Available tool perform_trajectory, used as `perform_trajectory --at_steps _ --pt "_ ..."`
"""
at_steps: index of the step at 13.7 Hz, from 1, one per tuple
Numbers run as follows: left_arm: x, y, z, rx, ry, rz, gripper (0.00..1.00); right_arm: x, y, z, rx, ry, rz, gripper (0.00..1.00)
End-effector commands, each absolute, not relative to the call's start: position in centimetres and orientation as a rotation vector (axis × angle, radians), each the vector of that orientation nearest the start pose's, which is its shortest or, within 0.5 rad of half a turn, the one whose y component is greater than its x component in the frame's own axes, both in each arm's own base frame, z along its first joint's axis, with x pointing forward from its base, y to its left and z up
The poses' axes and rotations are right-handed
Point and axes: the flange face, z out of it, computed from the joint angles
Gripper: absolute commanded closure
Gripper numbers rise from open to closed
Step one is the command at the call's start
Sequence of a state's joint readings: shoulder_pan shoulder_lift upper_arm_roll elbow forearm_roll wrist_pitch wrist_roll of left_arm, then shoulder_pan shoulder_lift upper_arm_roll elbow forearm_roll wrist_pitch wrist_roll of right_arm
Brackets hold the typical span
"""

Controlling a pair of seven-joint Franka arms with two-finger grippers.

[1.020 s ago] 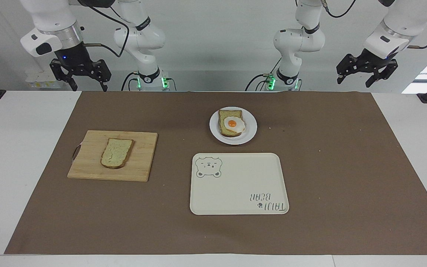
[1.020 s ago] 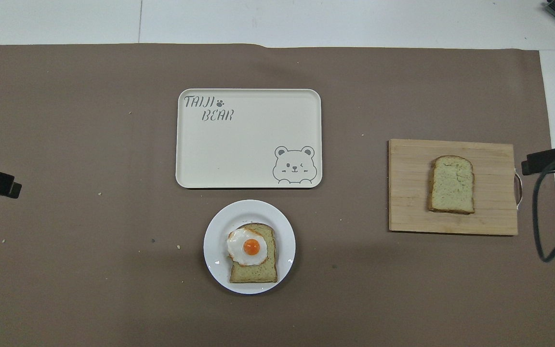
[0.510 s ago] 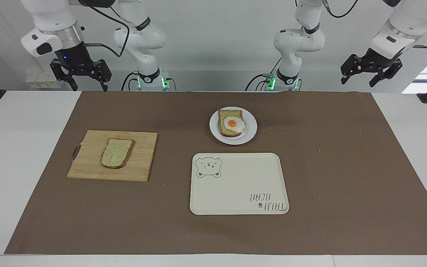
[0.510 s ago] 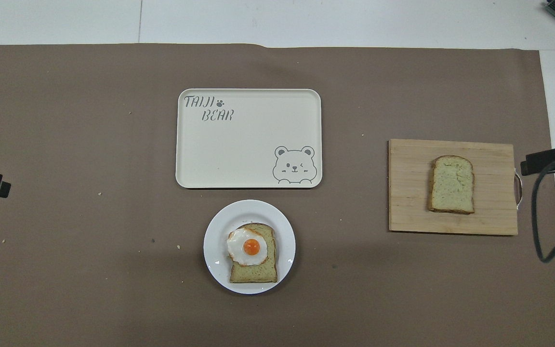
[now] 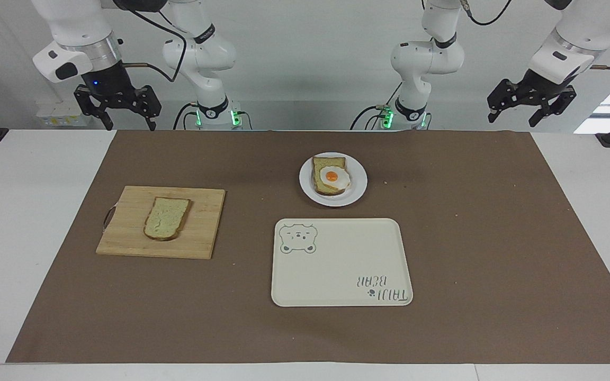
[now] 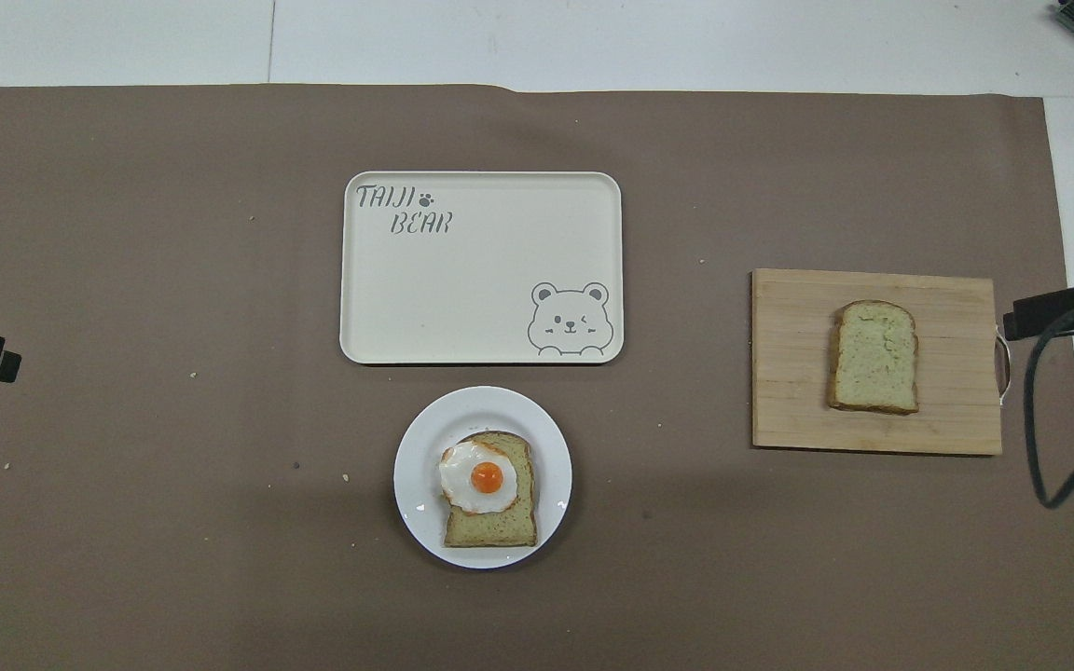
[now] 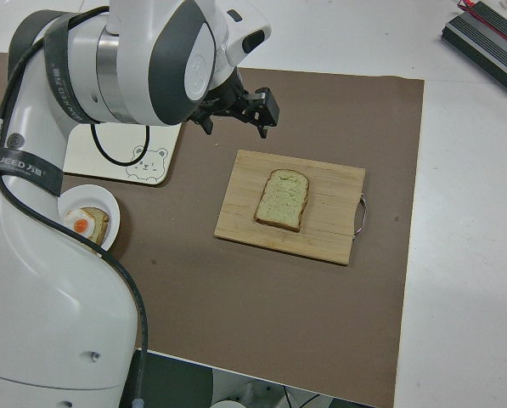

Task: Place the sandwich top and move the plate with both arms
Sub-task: 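Reach the right gripper down over the bread slice on the board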

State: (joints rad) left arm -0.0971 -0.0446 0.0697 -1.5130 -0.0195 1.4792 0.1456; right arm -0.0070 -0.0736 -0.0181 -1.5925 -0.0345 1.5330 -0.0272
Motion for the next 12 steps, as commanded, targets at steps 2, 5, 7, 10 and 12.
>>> perform_trajectory --at_steps 2,5,7,10,12 --pt "53.0 -1.7 66.8 -3.136 0.270 -0.138 0.00 52.4 -2.3 63.0 -3.176 -0.035 -0.036 0.00" --pt "53.1 -1.7 66.8 -3.079 0.287 -0.144 0.00 53.5 -2.6 60.7 -3.177 -0.032 -0.065 0.00" --pt "53.3 -2.0 66.5 -3.079 0.294 -0.134 0.00 54.0 -2.8 58.9 -3.177 -0.030 -0.080 0.00" --pt "53.3 -2.6 65.7 -3.091 0.308 -0.112 0.00 55.1 -3.9 54.5 -3.177 -0.001 -0.053 0.00" --pt "53.3 -3.0 65.1 -3.112 0.314 -0.088 0.00 56.4 -4.4 52.2 -3.178 -0.004 -0.067 0.00"
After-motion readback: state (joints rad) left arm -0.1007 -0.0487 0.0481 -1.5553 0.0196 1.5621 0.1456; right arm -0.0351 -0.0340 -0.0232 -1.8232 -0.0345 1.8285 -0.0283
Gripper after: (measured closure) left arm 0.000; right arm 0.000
